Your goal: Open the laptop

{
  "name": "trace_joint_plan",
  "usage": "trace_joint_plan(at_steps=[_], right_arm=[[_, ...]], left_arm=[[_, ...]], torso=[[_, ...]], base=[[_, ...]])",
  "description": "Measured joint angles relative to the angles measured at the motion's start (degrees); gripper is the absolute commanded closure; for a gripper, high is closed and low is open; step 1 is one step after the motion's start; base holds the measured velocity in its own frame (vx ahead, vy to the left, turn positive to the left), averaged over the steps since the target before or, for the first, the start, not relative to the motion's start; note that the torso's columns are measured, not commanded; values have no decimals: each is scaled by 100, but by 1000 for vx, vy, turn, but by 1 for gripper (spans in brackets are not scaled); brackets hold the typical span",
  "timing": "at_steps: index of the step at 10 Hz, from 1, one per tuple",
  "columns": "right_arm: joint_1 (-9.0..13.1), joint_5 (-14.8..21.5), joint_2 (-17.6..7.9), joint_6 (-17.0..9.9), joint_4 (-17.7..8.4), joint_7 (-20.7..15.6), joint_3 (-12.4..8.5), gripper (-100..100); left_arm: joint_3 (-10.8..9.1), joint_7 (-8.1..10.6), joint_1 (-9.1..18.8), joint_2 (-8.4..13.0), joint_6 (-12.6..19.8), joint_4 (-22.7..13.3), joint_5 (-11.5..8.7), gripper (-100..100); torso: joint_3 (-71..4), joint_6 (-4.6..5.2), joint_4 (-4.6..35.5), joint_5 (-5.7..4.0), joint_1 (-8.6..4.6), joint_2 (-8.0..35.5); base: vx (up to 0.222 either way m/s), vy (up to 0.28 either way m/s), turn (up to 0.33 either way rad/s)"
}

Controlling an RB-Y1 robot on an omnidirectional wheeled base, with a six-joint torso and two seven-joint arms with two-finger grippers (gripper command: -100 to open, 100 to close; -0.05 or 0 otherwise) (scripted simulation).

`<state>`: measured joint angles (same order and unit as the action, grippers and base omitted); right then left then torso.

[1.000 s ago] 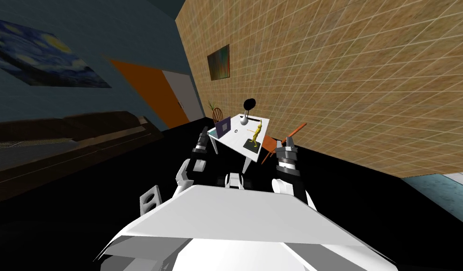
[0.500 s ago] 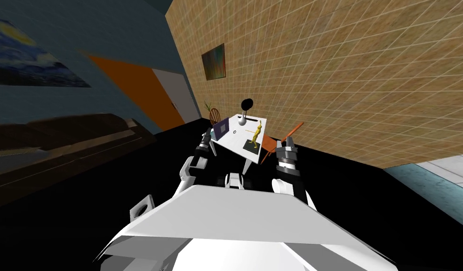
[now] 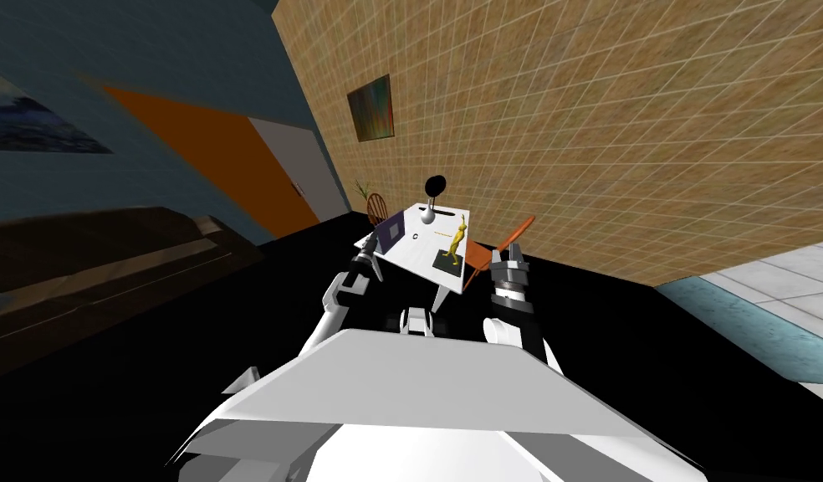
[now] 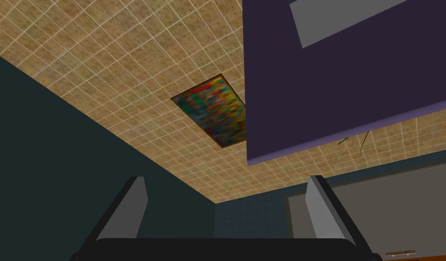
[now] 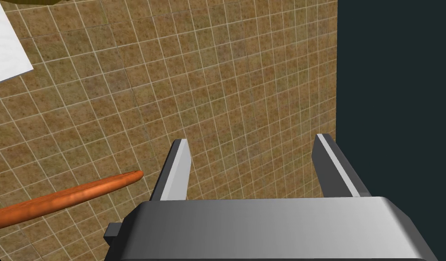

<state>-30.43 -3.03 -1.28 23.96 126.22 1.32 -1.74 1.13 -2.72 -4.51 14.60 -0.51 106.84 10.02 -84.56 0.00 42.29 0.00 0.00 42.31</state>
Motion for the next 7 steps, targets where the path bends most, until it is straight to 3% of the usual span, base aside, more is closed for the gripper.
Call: trace_joint_plan(at_steps=[7], right_arm=[[0, 0, 0, 0, 0, 0, 0, 0]], left_arm=[[72, 72, 454, 410, 788, -506, 204, -100]], torso=[[-6, 1, -3, 2, 5, -11]], base=[[38, 46, -77]])
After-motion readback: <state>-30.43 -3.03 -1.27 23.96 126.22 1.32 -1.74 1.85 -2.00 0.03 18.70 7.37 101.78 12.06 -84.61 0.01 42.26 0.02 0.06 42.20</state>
